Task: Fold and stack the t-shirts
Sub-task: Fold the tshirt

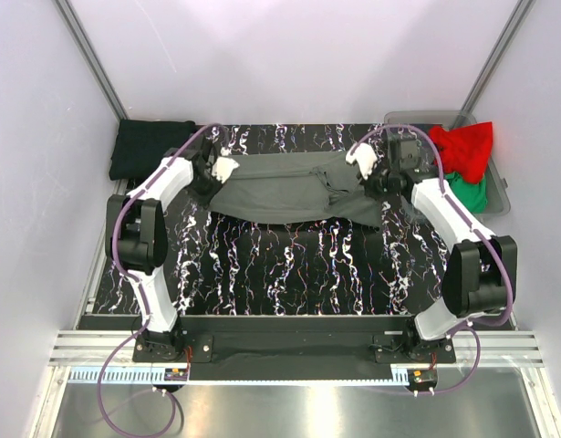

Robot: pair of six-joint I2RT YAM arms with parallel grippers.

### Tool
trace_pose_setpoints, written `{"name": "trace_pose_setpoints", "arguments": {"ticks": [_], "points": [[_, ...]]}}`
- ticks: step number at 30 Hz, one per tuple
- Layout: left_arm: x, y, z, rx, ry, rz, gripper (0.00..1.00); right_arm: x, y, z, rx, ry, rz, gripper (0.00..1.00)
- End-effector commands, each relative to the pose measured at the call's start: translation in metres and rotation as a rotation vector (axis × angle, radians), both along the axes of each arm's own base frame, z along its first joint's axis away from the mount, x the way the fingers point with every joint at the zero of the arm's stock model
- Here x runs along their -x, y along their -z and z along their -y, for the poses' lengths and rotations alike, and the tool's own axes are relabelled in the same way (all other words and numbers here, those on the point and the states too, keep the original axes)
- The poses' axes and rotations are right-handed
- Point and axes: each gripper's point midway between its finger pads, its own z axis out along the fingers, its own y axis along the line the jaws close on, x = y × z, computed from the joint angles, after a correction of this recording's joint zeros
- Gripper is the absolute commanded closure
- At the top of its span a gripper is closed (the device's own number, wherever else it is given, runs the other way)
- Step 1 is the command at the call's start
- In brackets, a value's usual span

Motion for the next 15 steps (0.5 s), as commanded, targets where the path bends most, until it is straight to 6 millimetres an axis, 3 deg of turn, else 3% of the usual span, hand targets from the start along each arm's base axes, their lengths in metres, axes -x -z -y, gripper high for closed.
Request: {"name": "trace_pose_setpoints", "arguments": {"ticks": [1, 2, 4, 5, 6, 7, 10, 11, 15], "points": [[-0.032, -0.028, -0.003, -0.016, 0.008, 0.118, 1.00, -0.028, -0.032, -0.003, -0.034, 0.043, 0.076, 1.00], [-0.035, -0.030, -0.004, -0.022, 0.010, 0.123, 1.00, -0.038, -0.045, -0.003, -0.038, 0.048, 0.108, 1.00], [-0.043, -0.034, -0.003, -0.022, 0.012, 0.141, 1.00, -0.049, -0.047, -0.002, -0.035, 0.059, 0.114, 1.00], [-0.046, -0.034, -0.005, -0.031, 0.011, 0.142, 1.00, -0.059, -0.059, 0.000, -0.035, 0.066, 0.145, 1.00], [-0.048, -0.033, -0.005, -0.033, 0.010, 0.142, 1.00, -0.065, -0.055, 0.000, -0.033, 0.069, 0.138, 1.00], [-0.054, -0.033, -0.006, -0.040, 0.011, 0.148, 1.00, -0.075, -0.066, -0.001, -0.036, 0.070, 0.167, 1.00], [-0.067, -0.033, -0.009, -0.050, -0.001, 0.157, 1.00, -0.094, -0.063, 0.001, -0.018, 0.078, 0.177, 1.00], [-0.070, -0.032, -0.012, -0.055, -0.005, 0.157, 1.00, -0.104, -0.073, 0.002, -0.015, 0.085, 0.206, 1.00], [-0.086, -0.031, -0.016, -0.060, -0.016, 0.165, 1.00, -0.132, -0.063, 0.003, 0.011, 0.092, 0.211, 1.00]]}}
